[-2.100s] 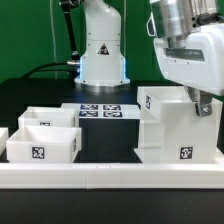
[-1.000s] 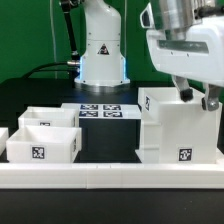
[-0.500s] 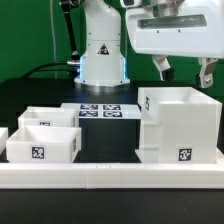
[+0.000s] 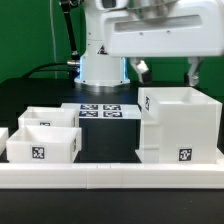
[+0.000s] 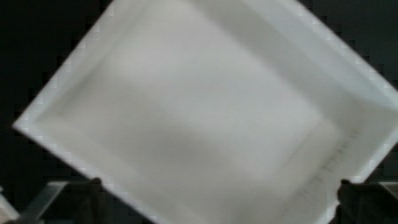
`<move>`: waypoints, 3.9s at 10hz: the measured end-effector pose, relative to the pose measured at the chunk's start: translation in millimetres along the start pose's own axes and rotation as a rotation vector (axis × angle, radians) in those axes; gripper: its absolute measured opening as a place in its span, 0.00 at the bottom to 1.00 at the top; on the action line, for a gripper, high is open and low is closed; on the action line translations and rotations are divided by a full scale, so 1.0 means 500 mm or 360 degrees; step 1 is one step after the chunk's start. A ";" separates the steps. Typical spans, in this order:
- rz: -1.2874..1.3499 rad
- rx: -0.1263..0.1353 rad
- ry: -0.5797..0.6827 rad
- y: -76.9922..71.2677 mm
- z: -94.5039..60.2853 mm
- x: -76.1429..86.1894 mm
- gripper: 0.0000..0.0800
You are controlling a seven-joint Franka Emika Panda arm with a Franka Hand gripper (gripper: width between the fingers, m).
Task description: Assemble drawer
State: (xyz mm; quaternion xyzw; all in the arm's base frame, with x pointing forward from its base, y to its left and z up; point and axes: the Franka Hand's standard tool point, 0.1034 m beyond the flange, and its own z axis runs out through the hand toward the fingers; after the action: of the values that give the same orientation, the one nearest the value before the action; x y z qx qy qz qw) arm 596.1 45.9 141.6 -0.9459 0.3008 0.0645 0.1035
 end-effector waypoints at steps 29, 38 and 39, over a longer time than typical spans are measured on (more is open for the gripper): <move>-0.0745 -0.0255 0.0197 0.294 0.170 0.119 0.81; -0.0755 -0.0278 0.0229 0.310 0.205 0.122 0.52; -0.0761 -0.0279 0.0228 0.312 0.204 0.122 0.30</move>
Offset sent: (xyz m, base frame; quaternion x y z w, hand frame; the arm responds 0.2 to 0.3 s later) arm 0.0000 0.0000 0.0000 0.0000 0.0000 0.0000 1.0000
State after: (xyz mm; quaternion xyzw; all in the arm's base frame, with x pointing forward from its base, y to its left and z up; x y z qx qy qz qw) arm 548.6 -88.4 7.0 -0.9976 0.0687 -0.0030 0.0120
